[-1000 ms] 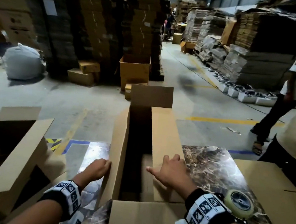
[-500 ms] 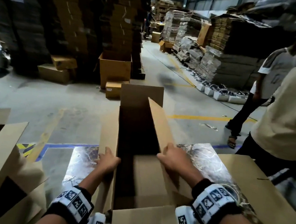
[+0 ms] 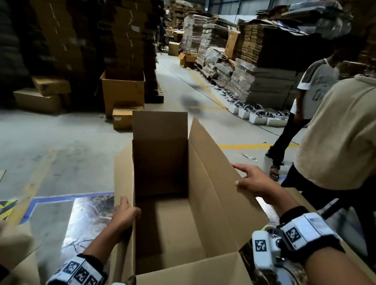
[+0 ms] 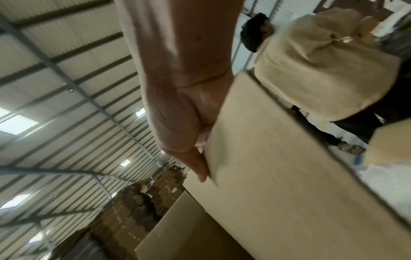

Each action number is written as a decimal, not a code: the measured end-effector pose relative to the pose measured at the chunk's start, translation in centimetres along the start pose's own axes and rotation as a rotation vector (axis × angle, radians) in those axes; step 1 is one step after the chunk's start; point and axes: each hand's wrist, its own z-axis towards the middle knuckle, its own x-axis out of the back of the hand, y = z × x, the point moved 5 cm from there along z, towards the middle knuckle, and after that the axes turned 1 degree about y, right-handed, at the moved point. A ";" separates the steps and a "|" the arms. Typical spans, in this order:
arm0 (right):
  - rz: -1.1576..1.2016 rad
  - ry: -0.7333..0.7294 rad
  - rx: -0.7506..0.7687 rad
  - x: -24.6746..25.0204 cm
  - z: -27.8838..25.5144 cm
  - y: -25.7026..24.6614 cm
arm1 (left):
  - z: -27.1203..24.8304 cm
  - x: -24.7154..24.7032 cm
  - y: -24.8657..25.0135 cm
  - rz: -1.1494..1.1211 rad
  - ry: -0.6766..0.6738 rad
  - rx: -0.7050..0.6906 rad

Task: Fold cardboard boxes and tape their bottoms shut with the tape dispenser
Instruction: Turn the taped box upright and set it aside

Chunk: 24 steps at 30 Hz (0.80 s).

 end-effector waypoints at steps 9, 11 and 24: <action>0.336 0.261 -0.230 0.7 0.1 9.3 | 0.4 -0.3 -0.6 -0.135 -0.008 -0.003; 0.038 0.341 -0.205 -0.1 0.4 10.8 | -0.1 -0.3 -0.4 -0.136 -0.005 0.003; -0.146 -0.096 -0.341 -11.4 3.6 11.1 | -4.4 -1.3 3.4 -0.408 -0.080 -0.055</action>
